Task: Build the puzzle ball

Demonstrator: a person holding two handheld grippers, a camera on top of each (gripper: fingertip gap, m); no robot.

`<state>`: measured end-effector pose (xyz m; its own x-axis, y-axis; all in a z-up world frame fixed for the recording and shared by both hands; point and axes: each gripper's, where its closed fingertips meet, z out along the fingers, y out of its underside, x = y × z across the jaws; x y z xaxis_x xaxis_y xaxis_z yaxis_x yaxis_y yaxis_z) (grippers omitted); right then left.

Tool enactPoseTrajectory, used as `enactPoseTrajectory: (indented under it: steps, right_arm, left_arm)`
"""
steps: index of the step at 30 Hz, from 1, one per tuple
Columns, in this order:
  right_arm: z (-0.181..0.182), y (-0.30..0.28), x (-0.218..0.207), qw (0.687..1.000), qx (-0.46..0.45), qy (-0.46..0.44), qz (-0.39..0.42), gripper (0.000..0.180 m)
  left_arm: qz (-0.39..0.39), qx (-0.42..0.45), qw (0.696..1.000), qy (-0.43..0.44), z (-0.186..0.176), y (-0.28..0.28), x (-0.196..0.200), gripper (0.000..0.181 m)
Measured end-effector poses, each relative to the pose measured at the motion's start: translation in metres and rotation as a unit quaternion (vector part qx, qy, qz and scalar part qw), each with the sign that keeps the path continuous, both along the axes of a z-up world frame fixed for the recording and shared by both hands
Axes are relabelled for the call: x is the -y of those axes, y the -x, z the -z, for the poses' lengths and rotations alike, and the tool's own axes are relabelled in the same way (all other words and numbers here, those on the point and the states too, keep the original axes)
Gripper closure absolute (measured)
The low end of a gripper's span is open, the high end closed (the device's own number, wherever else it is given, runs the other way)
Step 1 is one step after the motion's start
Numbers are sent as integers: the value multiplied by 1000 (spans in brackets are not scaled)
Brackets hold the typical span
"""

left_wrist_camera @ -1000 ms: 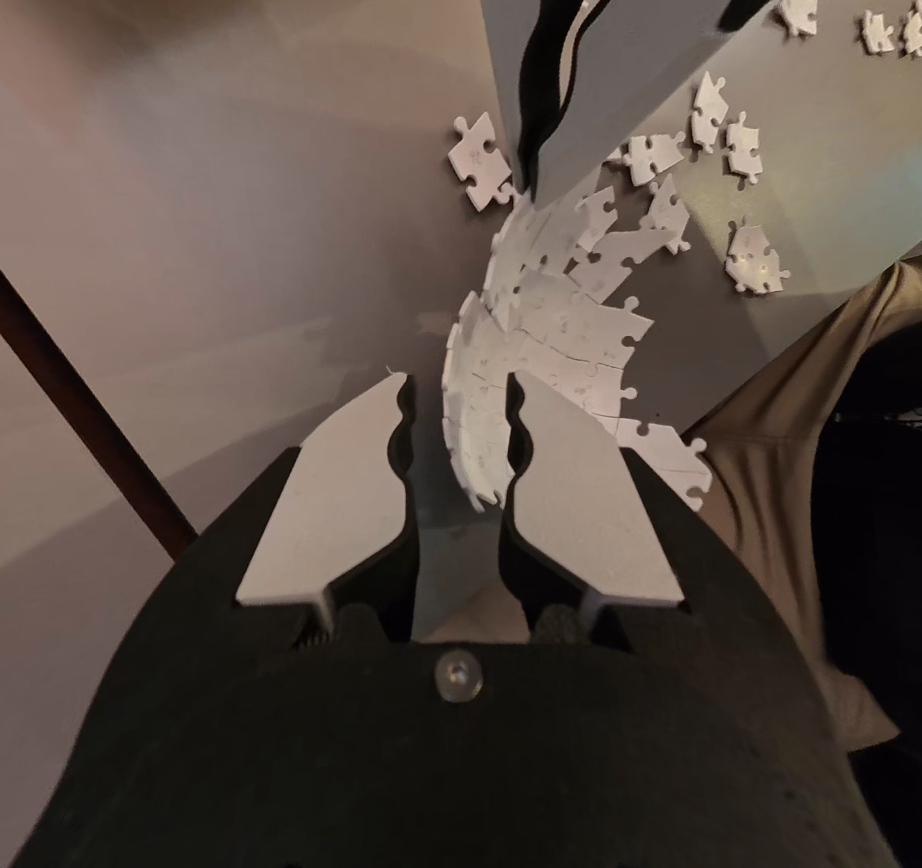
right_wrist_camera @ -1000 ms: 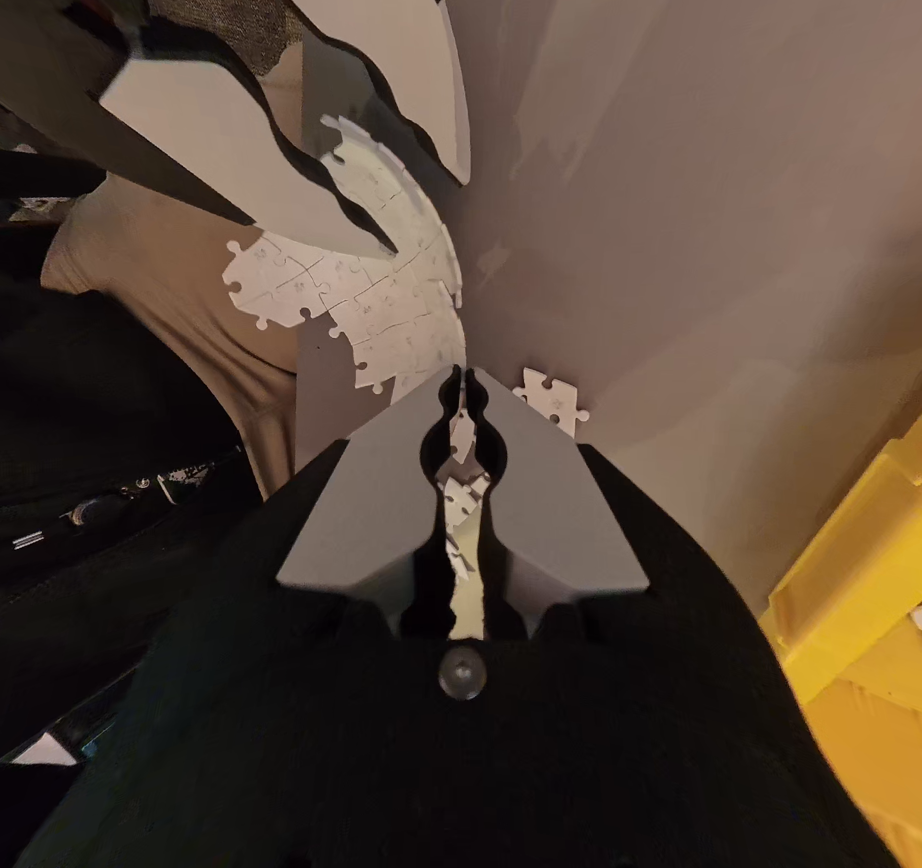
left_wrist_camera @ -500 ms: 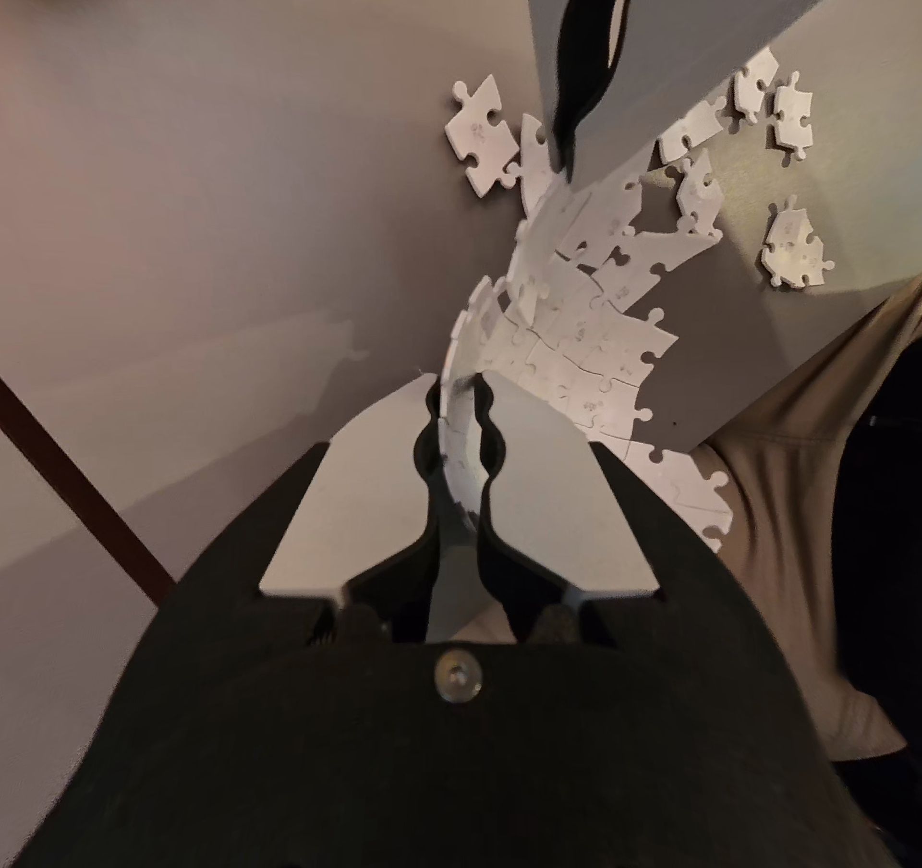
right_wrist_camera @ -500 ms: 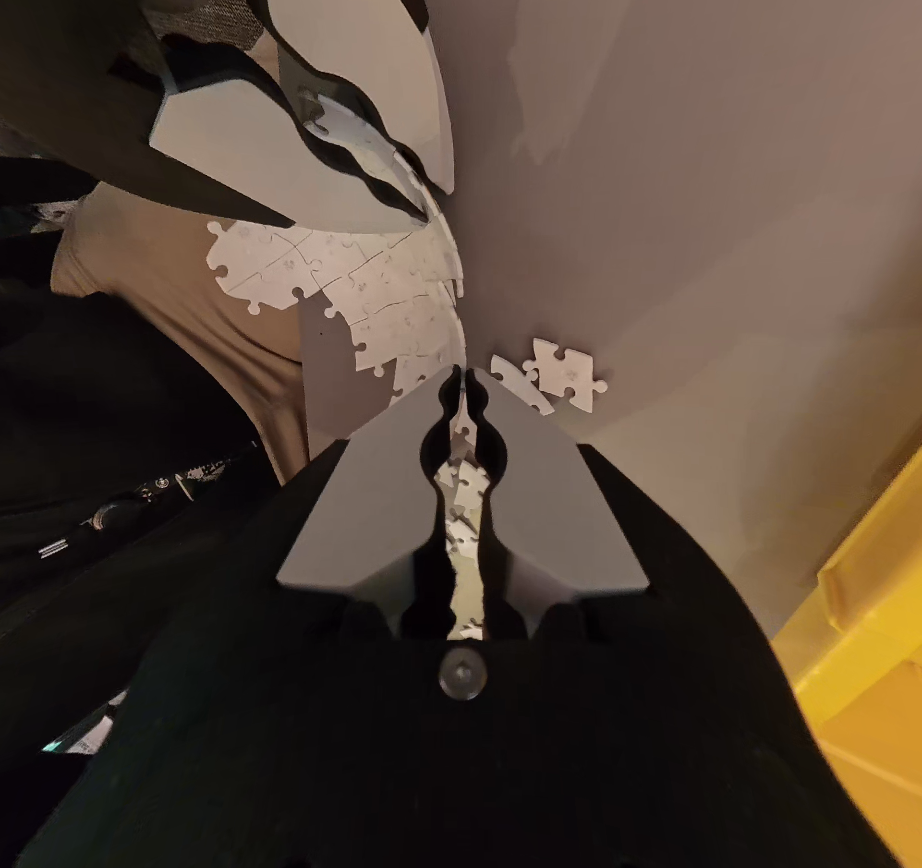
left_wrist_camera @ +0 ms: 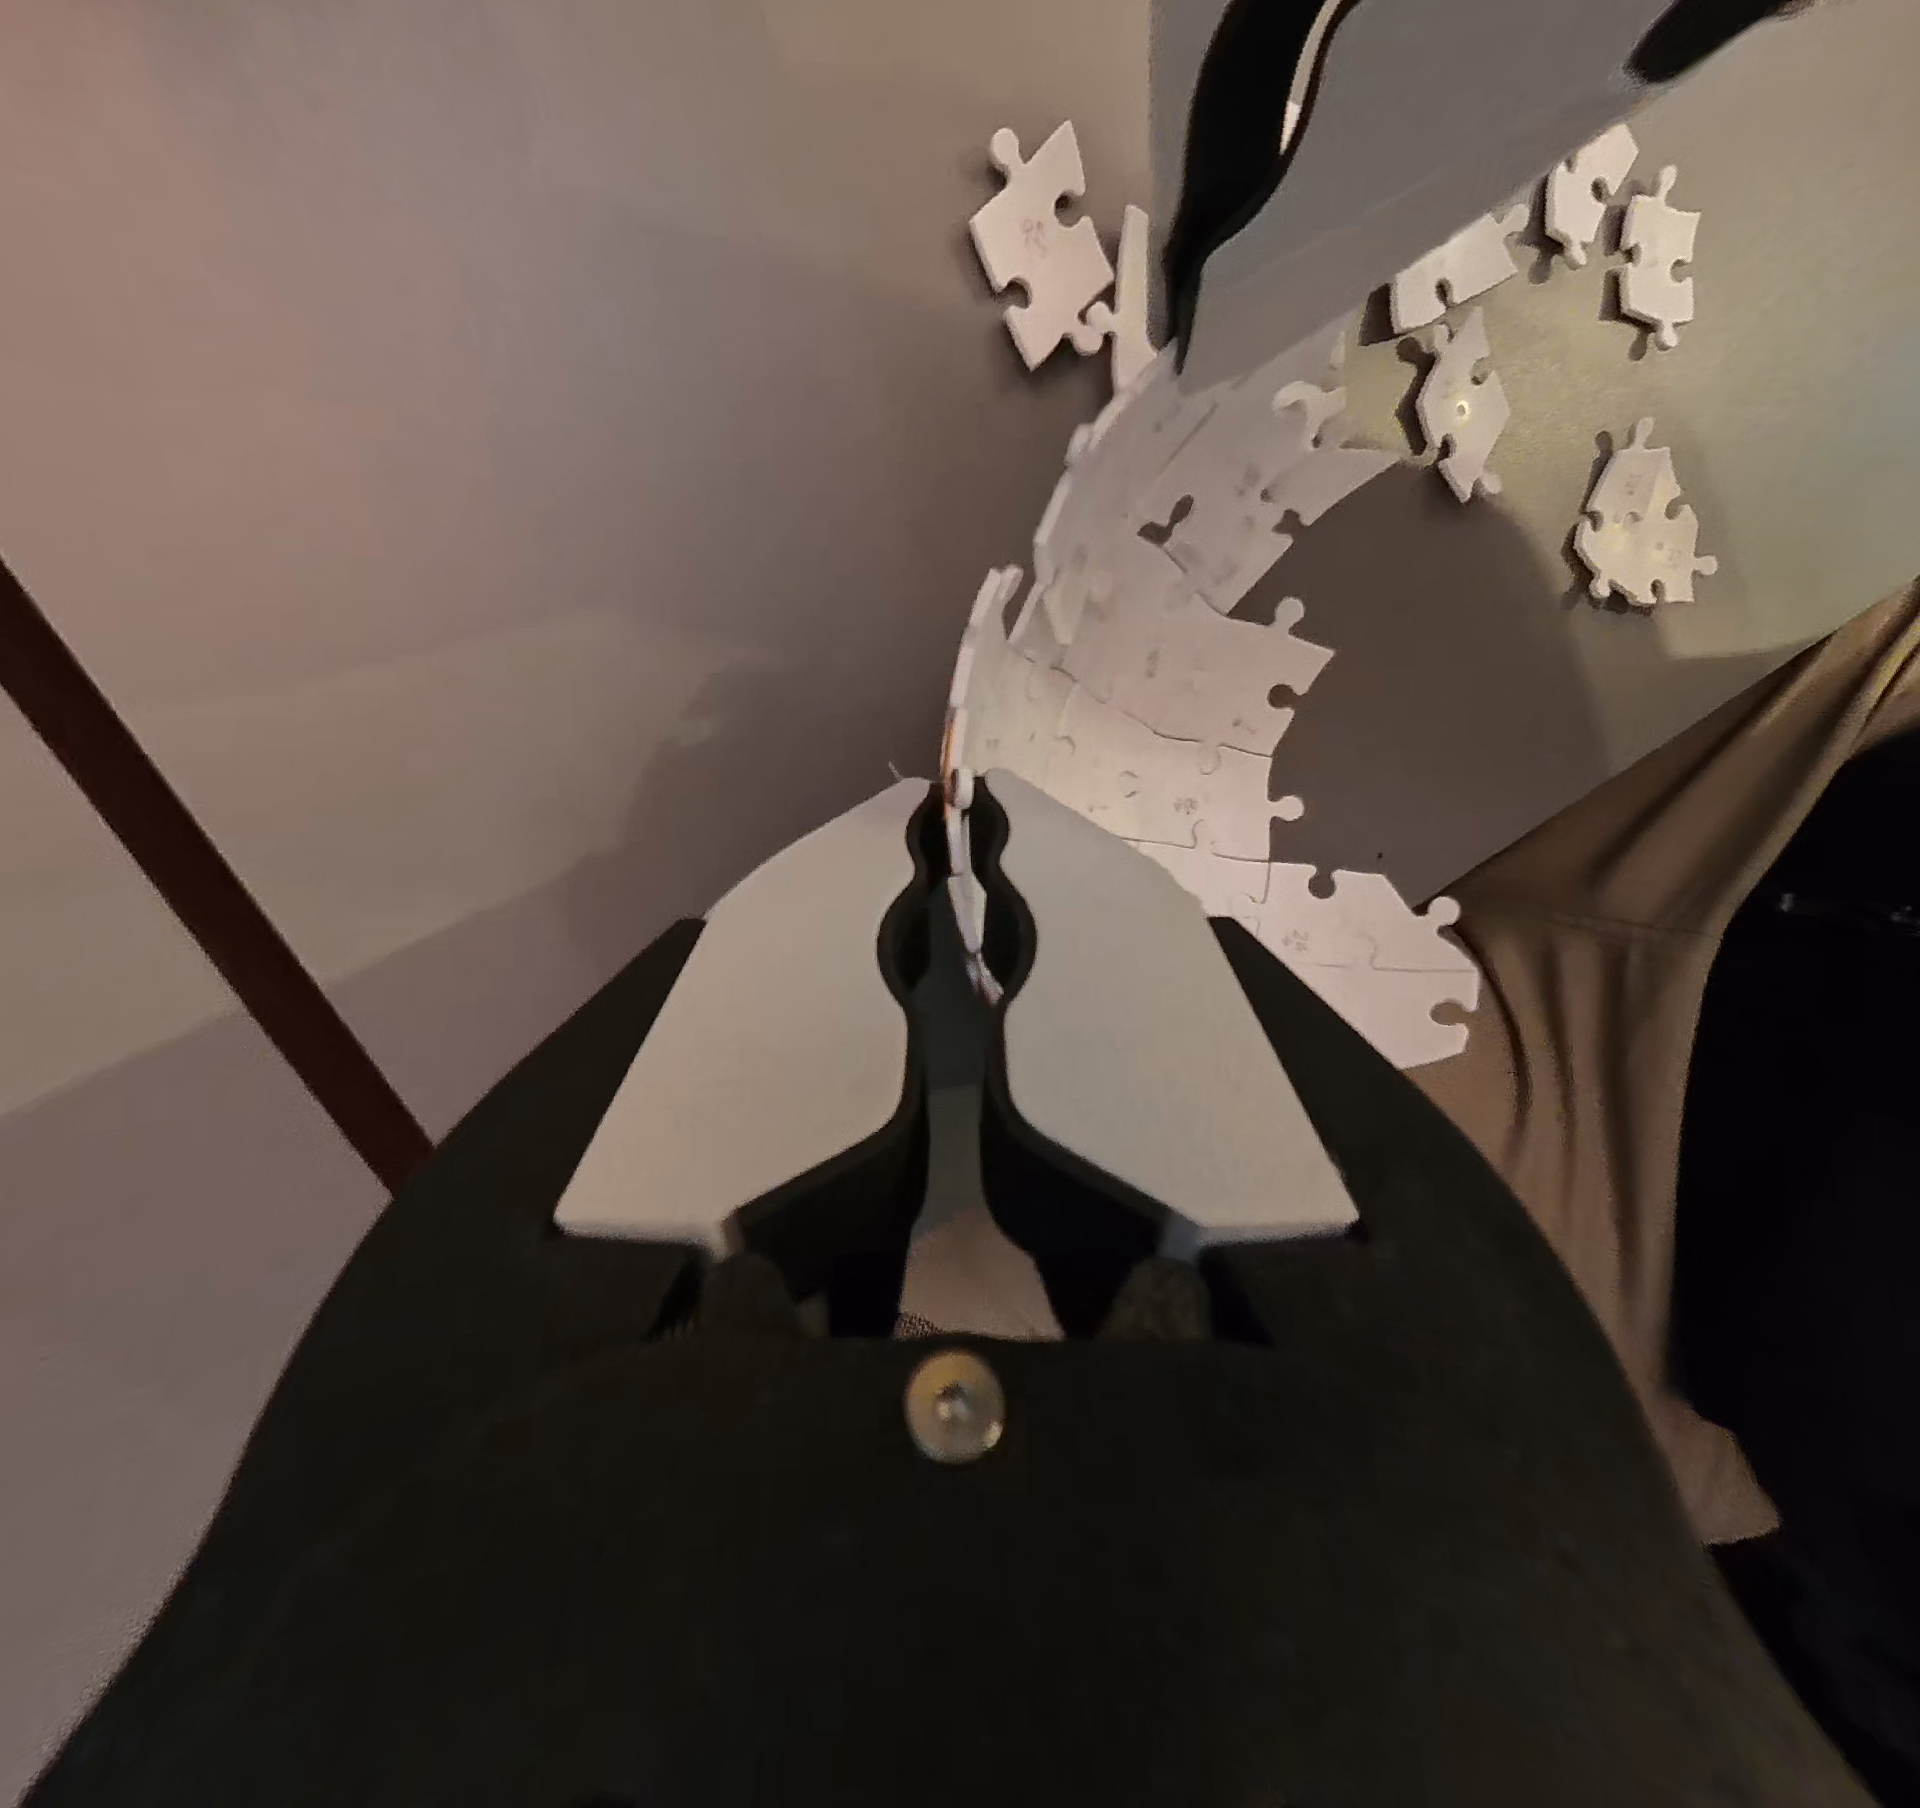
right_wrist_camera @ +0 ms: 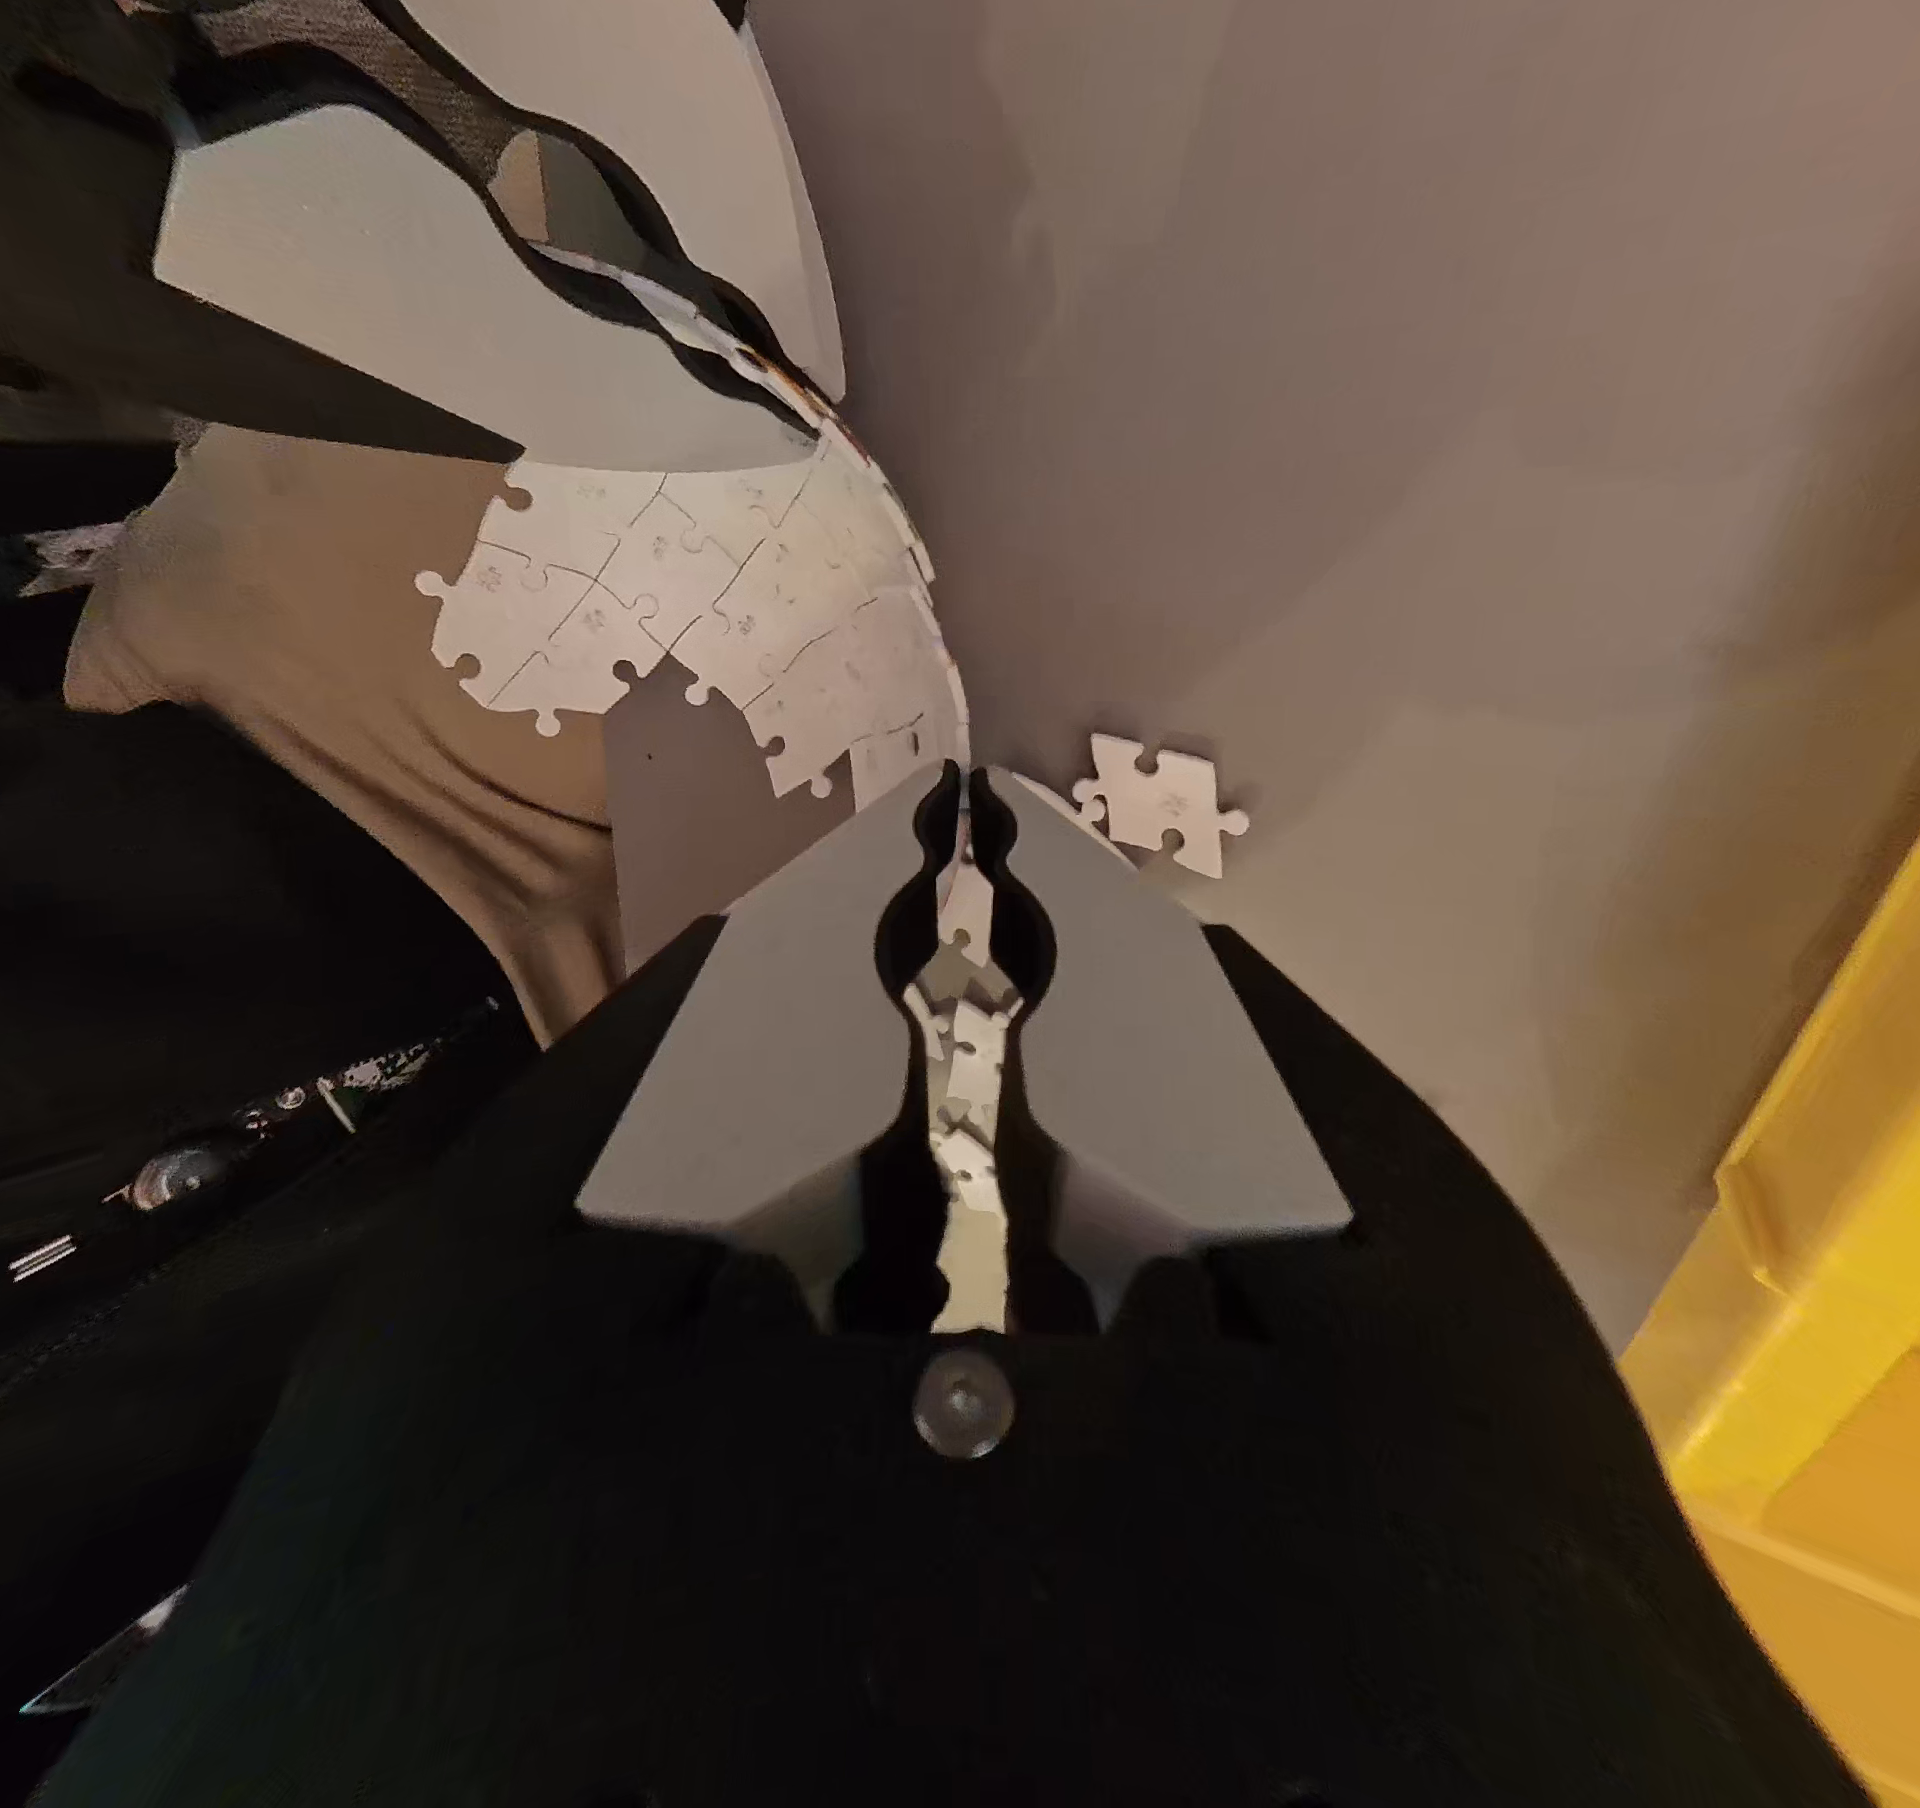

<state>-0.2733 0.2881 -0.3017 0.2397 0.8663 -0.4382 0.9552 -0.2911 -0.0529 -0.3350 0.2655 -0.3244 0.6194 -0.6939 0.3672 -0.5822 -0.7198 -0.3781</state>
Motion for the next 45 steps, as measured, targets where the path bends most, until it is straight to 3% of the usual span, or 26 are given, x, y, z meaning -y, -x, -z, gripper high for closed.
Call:
enactPoseTrajectory:
  steps: [45]
  right_arm:
    - [12, 11, -15, 995, 35, -95, -8, 177]
  left_arm:
    - [-13, -3, 1000, 21, 4, 5, -3, 176]
